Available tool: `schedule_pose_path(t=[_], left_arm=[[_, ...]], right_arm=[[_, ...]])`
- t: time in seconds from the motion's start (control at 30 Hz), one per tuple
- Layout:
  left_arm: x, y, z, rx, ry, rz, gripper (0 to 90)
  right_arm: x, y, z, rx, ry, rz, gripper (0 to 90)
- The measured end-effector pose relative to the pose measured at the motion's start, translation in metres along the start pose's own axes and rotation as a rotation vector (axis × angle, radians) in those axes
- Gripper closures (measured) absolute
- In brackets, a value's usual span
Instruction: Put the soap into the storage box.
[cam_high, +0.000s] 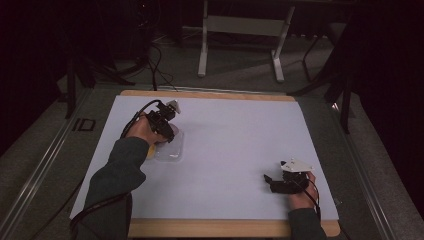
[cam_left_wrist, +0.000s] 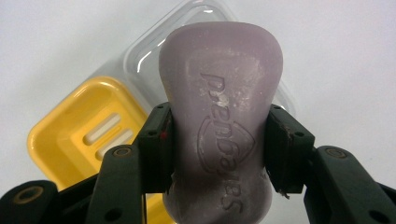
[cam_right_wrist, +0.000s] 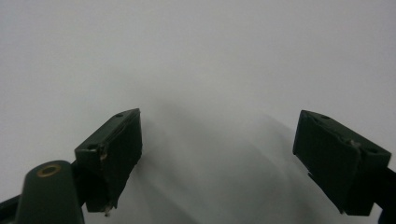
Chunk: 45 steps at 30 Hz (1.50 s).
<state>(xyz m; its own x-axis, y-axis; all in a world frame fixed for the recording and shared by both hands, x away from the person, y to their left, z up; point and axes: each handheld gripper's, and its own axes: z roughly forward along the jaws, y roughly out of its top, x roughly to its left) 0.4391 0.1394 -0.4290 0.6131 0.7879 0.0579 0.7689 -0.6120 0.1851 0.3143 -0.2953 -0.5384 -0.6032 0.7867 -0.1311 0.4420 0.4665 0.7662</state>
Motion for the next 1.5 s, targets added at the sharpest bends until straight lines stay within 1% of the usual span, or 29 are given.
schedule_pose_path(t=[0.07, 0.13, 0.3, 0.37, 0.4, 0.47, 0.5, 0.77, 0.93, 1.3, 1.37, 1.43, 1.5], left_arm=[[0.002, -0.002, 0.001, -0.004, 0.001, -0.007, 49.9], [0.004, -0.003, 0.000, -0.001, -0.007, -0.009, 49.9], [0.008, -0.007, -0.004, -0.034, -0.015, -0.028, 49.9], [0.008, -0.008, -0.006, -0.040, -0.017, -0.033, 49.9], [0.009, -0.010, -0.008, -0.048, -0.011, -0.039, 49.9], [0.009, -0.010, -0.009, -0.047, -0.010, -0.035, 49.9], [0.009, -0.011, -0.010, -0.059, -0.005, -0.038, 49.9], [0.011, -0.015, -0.012, -0.064, 0.001, -0.054, 49.9], [0.015, -0.019, -0.011, -0.076, -0.012, -0.095, 49.9], [0.021, -0.023, -0.011, -0.082, -0.005, -0.145, 49.9], [0.022, -0.024, -0.010, -0.079, -0.001, -0.147, 49.9], [0.022, -0.024, -0.010, -0.081, 0.001, -0.160, 49.9], [0.022, -0.025, -0.009, -0.084, 0.003, -0.165, 49.9]], right_arm=[[0.000, 0.000, 0.000, 0.000, 0.000, 0.001, 15.4], [0.000, 0.000, 0.000, 0.000, 0.000, 0.000, 15.4], [0.000, 0.000, 0.000, 0.001, 0.003, 0.001, 15.4], [-0.001, 0.000, 0.000, 0.001, 0.003, 0.001, 15.4], [0.000, 0.000, 0.000, 0.001, 0.002, 0.002, 15.4], [0.000, 0.000, 0.000, 0.002, 0.002, 0.002, 15.4], [0.000, 0.000, 0.000, 0.001, 0.003, 0.001, 15.4], [0.000, 0.000, 0.000, 0.000, 0.003, 0.003, 15.4], [0.000, 0.000, 0.000, 0.001, 0.002, 0.001, 15.4], [0.000, 0.000, 0.000, 0.000, 0.002, 0.006, 15.4], [0.000, 0.000, 0.000, -0.002, 0.002, 0.006, 15.4], [0.000, 0.000, 0.000, -0.002, 0.002, 0.005, 15.4], [0.000, 0.000, 0.000, -0.002, 0.002, 0.004, 15.4]])
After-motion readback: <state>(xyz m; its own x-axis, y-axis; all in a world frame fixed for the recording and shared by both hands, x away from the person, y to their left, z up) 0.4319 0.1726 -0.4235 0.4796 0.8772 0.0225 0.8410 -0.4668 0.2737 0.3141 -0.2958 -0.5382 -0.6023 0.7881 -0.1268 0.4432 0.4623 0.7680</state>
